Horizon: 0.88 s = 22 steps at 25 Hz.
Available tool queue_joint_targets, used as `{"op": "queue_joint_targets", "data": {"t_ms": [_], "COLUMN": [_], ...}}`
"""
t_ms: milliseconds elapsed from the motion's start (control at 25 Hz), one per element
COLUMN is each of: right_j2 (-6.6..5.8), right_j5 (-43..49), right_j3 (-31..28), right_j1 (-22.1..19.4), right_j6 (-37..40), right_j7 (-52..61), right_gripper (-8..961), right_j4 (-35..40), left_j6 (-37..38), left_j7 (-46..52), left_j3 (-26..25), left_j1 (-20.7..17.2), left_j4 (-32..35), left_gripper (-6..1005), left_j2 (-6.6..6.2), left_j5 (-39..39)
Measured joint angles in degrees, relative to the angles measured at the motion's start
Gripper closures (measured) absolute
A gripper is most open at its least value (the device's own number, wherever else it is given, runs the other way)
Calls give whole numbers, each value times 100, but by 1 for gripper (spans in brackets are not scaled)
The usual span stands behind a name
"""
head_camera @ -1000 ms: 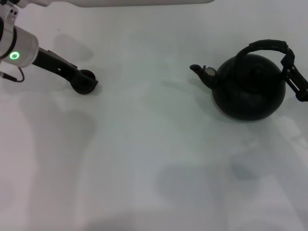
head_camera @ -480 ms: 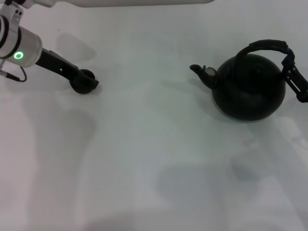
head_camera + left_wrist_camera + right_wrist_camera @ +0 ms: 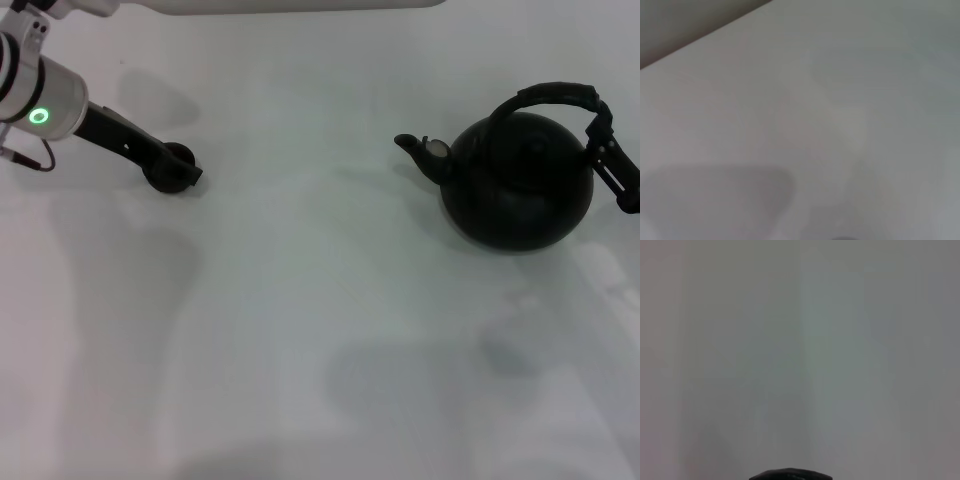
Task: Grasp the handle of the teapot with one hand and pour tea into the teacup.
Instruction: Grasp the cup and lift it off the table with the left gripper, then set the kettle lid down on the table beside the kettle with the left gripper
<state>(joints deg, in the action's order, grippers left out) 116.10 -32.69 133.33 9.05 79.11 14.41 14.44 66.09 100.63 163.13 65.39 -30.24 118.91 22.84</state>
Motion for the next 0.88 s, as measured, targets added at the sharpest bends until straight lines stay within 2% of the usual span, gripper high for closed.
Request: {"op": "queue_joint_targets", "data": {"t_ms": [200, 400, 480, 680, 720, 880], "right_j2": [0, 0, 0, -3, -6, -9], "right_j5": [0, 0, 0, -13, -28, -60], "right_j3": [5, 1, -5, -8, -9, -9], "right_j1": [-3, -4, 8, 44, 48, 57], "right_j6": [0, 0, -1, -1, -1, -3], "right_j7": [0, 0, 0, 0, 0, 0], "right_gripper": [96, 95, 96, 96, 95, 95], "right_j4": [-10, -12, -12, 5, 9, 21], "left_j6": [111, 246, 248, 187, 101, -18], "left_j7": [0, -29, -66, -75, -61, -37], "left_j3": [0, 0, 0, 0, -1, 0], "left_j1": [168, 469, 666, 847, 953, 1033], "left_j4": [-23, 36, 377, 806, 1128, 1484], "left_gripper": [298, 297, 297, 296, 296, 295], "left_j2": [0, 5, 11, 12, 16, 18], "left_j5": [8, 16, 159, 418, 616, 747]}}
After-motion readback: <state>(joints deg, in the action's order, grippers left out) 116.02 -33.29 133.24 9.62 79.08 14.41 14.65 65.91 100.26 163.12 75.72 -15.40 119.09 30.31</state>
